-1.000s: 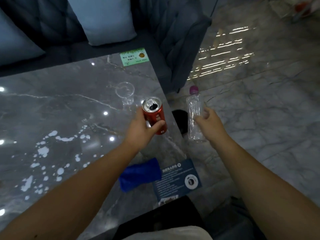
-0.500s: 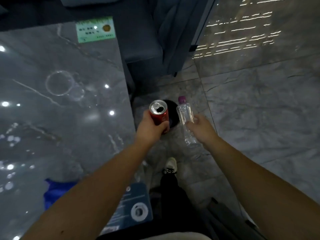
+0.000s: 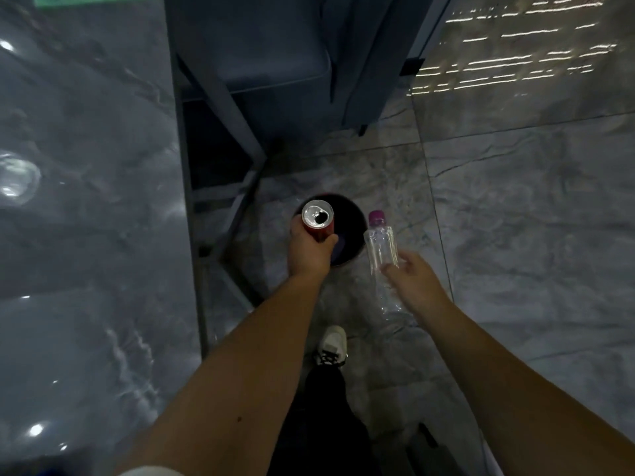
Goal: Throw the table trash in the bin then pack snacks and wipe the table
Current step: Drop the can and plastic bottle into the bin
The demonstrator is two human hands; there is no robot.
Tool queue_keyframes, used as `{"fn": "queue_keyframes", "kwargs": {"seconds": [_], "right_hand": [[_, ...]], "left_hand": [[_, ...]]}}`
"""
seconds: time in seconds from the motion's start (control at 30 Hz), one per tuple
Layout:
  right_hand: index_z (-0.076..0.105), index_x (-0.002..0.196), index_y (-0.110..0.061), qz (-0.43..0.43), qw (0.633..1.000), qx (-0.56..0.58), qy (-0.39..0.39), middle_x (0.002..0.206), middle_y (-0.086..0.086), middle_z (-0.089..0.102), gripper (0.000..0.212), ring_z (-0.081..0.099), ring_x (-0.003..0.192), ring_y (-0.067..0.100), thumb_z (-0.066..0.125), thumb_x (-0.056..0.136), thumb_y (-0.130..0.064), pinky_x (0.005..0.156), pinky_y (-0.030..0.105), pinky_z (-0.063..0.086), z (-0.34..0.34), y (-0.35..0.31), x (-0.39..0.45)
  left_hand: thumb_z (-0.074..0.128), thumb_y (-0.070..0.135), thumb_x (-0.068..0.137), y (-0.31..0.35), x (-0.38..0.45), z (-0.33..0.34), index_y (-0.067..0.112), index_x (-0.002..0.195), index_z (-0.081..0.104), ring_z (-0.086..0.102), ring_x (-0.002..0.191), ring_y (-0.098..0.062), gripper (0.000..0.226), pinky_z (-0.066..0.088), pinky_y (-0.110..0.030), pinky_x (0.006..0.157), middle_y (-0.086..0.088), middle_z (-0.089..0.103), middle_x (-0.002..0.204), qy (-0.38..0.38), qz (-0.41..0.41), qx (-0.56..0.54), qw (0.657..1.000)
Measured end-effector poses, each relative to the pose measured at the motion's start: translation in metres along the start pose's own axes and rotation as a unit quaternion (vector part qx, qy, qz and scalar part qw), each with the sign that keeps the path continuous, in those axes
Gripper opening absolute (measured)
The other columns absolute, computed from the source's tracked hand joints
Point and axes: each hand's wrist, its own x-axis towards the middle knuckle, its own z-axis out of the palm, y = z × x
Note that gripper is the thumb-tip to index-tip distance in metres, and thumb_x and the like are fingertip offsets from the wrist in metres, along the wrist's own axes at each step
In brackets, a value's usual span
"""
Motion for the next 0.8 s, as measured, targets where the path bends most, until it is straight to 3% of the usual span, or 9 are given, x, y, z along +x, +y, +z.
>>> {"fn": "queue_keyframes", "kwargs": {"seconds": [0.1, 0.17, 0.23, 0.3, 0.4, 0.47, 0.53, 0.67, 0.8], "right_hand": [[0.051, 0.126, -0.020, 0.010, 1.000, -0.004, -0.002, 0.109, 0.004, 0.065, 0.047, 0.065, 0.090, 0.018, 0.065, 0.083, -0.030, 0.084, 0.044, 0.054, 0.003, 0.013, 0.014], [0.051, 0.125, -0.019, 0.011, 1.000, -0.011, -0.004, 0.108, 0.005, 0.066, 0.046, 0.065, 0.088, 0.018, 0.065, 0.083, -0.030, 0.083, 0.043, 0.054, 0.005, 0.013, 0.017], [0.051, 0.126, -0.019, 0.007, 1.000, -0.018, 0.001, 0.110, 0.006, 0.066, 0.049, 0.066, 0.088, 0.019, 0.066, 0.081, -0.033, 0.082, 0.042, 0.054, 0.007, 0.010, 0.017], [0.050, 0.127, -0.018, 0.005, 1.000, -0.026, 0.001, 0.110, 0.006, 0.065, 0.053, 0.065, 0.088, 0.019, 0.065, 0.081, -0.038, 0.080, 0.039, 0.054, 0.007, 0.003, 0.018], [0.051, 0.127, -0.018, -0.010, 1.000, -0.013, 0.001, 0.111, 0.006, 0.066, 0.057, 0.065, 0.093, 0.019, 0.063, 0.079, -0.047, 0.080, 0.035, 0.053, 0.008, -0.008, 0.022], [0.053, 0.124, -0.018, -0.022, 1.000, -0.014, -0.006, 0.109, 0.004, 0.066, 0.053, 0.065, 0.092, 0.016, 0.064, 0.080, -0.045, 0.079, 0.033, 0.052, 0.009, -0.017, 0.026], [0.056, 0.120, -0.017, -0.025, 0.999, -0.019, -0.006, 0.107, 0.004, 0.068, 0.051, 0.065, 0.087, 0.014, 0.064, 0.079, -0.045, 0.075, 0.030, 0.050, 0.013, -0.024, 0.033], [0.050, 0.127, -0.009, -0.026, 0.998, -0.055, 0.005, 0.112, 0.000, 0.057, 0.049, 0.057, 0.095, 0.017, 0.062, 0.087, -0.036, 0.081, 0.029, 0.045, 0.027, -0.031, 0.046], [0.048, 0.128, -0.007, -0.027, 0.992, -0.123, -0.007, 0.105, 0.006, 0.057, 0.048, 0.058, 0.094, 0.023, 0.060, 0.089, -0.033, 0.088, 0.038, 0.048, 0.042, -0.029, 0.056]], "left_hand": [[0.079, 0.021, 0.075, -0.009, 0.010, 0.005, 0.009, 0.148, 0.018, 0.040, 0.133, -0.031, 0.096, 0.031, -0.034, 0.107, -0.016, 0.038, 0.147, -0.002, -0.032, 0.038, 0.999], [0.073, 0.020, 0.082, -0.013, 0.007, 0.001, 0.003, 0.149, 0.013, 0.037, 0.134, -0.032, 0.091, 0.030, -0.032, 0.106, -0.021, 0.033, 0.149, 0.000, -0.071, 0.079, 0.994], [0.062, 0.020, 0.087, -0.013, -0.002, -0.008, -0.002, 0.138, 0.037, 0.049, 0.124, -0.035, 0.061, 0.040, -0.035, 0.100, -0.023, 0.048, 0.136, -0.038, -0.095, 0.129, 0.986], [0.052, 0.022, 0.091, 0.000, -0.023, -0.023, 0.001, 0.118, 0.058, 0.058, 0.110, -0.035, 0.034, 0.048, -0.036, 0.088, -0.019, 0.062, 0.119, -0.139, -0.058, 0.233, 0.961], [0.049, 0.025, 0.092, 0.032, -0.069, -0.049, 0.009, 0.108, 0.060, 0.059, 0.107, -0.034, 0.024, 0.046, -0.038, 0.085, -0.014, 0.062, 0.116, -0.253, 0.109, 0.448, 0.850], [0.047, 0.027, 0.093, 0.055, -0.101, -0.078, 0.013, 0.108, 0.058, 0.059, 0.104, -0.032, 0.024, 0.044, -0.041, 0.086, -0.010, 0.062, 0.114, -0.228, 0.263, 0.570, 0.745], [0.047, 0.032, 0.092, 0.063, -0.113, -0.118, 0.017, 0.104, 0.060, 0.058, 0.101, -0.029, 0.023, 0.036, -0.045, 0.096, -0.006, 0.062, 0.107, -0.180, 0.363, 0.620, 0.672], [0.062, 0.035, 0.080, 0.046, -0.098, -0.189, 0.021, 0.071, 0.067, 0.063, 0.078, -0.027, 0.018, 0.031, -0.051, 0.104, 0.000, 0.066, 0.072, -0.119, 0.504, 0.604, 0.606], [0.038, 0.048, 0.095, 0.044, -0.090, -0.212, 0.019, 0.060, 0.059, 0.055, 0.060, -0.026, 0.049, 0.037, -0.038, 0.081, 0.000, 0.055, 0.057, -0.175, 0.610, 0.555, 0.538]]}}
